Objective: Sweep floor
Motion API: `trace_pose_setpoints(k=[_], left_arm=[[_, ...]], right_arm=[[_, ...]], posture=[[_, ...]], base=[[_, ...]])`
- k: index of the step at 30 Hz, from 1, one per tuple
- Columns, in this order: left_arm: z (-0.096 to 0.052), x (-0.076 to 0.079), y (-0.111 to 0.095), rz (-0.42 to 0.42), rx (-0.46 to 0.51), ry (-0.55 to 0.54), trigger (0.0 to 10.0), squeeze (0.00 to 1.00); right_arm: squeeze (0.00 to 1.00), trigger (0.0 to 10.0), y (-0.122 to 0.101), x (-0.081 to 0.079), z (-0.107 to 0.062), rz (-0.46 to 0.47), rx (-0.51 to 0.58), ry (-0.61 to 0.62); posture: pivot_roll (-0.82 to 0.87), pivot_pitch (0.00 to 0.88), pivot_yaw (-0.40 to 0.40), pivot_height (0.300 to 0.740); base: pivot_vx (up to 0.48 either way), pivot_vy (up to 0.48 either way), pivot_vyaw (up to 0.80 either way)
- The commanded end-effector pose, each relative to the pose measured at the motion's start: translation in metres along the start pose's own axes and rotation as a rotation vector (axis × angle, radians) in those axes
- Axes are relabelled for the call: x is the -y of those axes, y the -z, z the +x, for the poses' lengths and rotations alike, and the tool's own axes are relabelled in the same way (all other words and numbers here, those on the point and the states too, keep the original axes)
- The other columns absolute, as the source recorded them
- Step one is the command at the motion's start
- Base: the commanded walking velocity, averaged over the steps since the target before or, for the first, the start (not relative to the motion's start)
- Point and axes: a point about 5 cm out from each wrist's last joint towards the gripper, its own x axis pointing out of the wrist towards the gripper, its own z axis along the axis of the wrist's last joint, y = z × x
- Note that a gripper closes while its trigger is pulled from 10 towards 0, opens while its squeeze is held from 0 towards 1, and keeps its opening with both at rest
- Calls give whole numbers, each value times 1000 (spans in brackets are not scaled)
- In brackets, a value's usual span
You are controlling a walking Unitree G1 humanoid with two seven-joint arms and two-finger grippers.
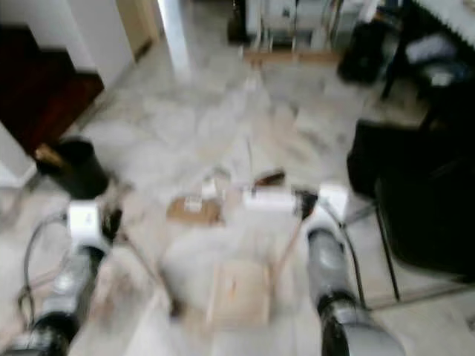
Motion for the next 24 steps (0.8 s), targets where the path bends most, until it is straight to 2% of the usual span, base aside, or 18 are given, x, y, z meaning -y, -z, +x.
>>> trace_pose_setpoints(k=[1,24], left_arm=[[2,-6,-7,9,27,-11,10000,0],[1,-5,-9,10,46,-5,10000,0]], right_arm=[[0,10000,-11,-9,5,1,49,-26],[0,10000,-7,-10,3,6,40,-30]], posture=[[20,0,43,740],[30,3,44,740]], base=[[304,0,0],[288,0,0]])
